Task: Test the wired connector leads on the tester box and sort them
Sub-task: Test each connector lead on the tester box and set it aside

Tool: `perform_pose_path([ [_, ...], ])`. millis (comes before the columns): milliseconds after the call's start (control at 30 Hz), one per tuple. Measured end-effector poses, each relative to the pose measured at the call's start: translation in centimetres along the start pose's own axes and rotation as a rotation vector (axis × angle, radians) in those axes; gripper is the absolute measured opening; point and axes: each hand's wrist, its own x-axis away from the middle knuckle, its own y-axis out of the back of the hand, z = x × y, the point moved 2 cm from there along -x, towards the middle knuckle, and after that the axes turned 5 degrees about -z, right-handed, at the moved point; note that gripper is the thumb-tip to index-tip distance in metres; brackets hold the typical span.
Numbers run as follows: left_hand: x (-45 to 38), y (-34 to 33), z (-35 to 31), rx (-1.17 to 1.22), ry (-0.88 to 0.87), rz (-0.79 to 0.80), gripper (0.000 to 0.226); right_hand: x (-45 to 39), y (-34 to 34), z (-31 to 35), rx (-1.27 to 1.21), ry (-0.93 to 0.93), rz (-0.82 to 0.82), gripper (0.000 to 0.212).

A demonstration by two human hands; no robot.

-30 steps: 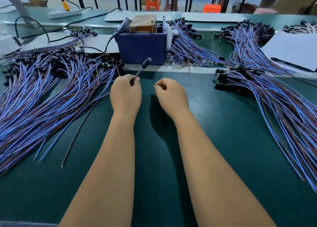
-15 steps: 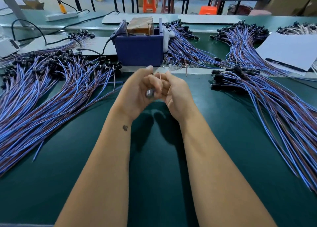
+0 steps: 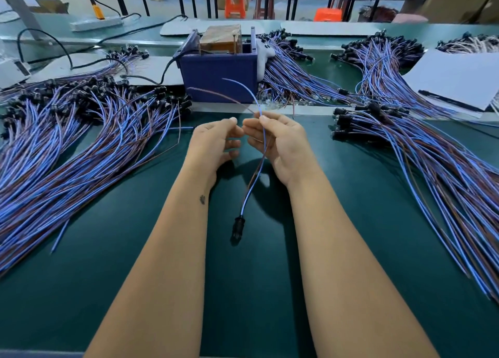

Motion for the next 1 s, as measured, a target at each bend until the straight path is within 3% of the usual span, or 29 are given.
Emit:
perform_pose_path([
  [200, 0.1, -0.3, 0.5, -0.307, -0.194, -0.151, 0.022, 0.1, -0.4, -0.6, 0.228, 0.065, -0.064, 0.014],
  [467, 0.3, -0.7, 0.4, -0.22, -0.282, -0.06, 0.023, 0.5, -1.2, -1.0, 0.457, 0.156, -0.057, 0.014],
  [600, 0.0, -0.5, 0.6, -0.226, -0.297, -0.093, 0.023, 0.3, -1.2, -1.4, 0.563, 0.18, -0.124, 0.011],
  [733, -0.2, -0.2, 0.5, -0.174, -0.253, -0.143, 0.023, 0.3, -1.0, -1.2, 0.564, 0.226, -0.191, 0.014],
  [1000, -0.9, 1.2, 0.8, -0.312, -0.28, -0.306, 0.022, 0.3, -0.8, -1.0, 0.51, 0.225, -0.208, 0.013],
])
